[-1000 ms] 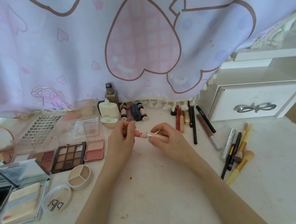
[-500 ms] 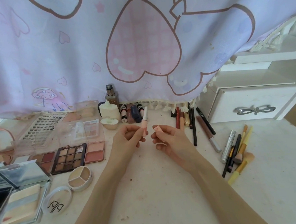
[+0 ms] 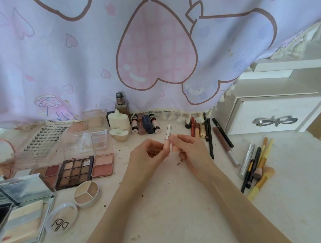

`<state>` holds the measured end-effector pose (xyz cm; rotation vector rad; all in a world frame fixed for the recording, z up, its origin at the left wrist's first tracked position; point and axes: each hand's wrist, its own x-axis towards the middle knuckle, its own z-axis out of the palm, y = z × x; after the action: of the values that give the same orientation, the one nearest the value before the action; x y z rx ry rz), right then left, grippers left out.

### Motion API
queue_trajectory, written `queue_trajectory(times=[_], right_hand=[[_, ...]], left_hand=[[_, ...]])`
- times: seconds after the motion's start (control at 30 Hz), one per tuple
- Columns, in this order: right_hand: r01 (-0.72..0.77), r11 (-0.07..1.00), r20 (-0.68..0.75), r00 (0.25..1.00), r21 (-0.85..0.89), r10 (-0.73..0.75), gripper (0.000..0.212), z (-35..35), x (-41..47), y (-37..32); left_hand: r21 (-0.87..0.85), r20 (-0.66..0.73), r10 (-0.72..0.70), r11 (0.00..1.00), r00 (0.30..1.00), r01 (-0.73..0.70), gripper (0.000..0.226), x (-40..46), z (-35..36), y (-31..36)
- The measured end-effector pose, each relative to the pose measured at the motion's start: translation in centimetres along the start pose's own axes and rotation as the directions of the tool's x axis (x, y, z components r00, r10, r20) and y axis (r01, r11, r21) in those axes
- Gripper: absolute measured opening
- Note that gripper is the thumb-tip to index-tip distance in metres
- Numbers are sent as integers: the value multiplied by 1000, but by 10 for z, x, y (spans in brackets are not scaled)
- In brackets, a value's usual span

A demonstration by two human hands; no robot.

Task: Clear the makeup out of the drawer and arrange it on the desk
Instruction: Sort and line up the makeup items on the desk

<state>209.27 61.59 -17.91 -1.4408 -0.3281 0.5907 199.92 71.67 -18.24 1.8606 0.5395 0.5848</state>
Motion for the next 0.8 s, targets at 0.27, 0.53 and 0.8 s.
queue_trajectory(times=[0.27,0.53,0.8], right_hand=[[-45,991,78,995,-129,55,16,-2,12,-16],[-118,855,-80,993,-506,89,14,16,82,-43],[-108,725,-105,993,-680,49,24,35,97,-40]], left_hand=[[88,25,40,995,999,-43,3,3,-1,-3],[613,-33,130,786,991,-83,26,14,-9,-25],[677,41,172,720,984,-154,35,13,-10,-29]])
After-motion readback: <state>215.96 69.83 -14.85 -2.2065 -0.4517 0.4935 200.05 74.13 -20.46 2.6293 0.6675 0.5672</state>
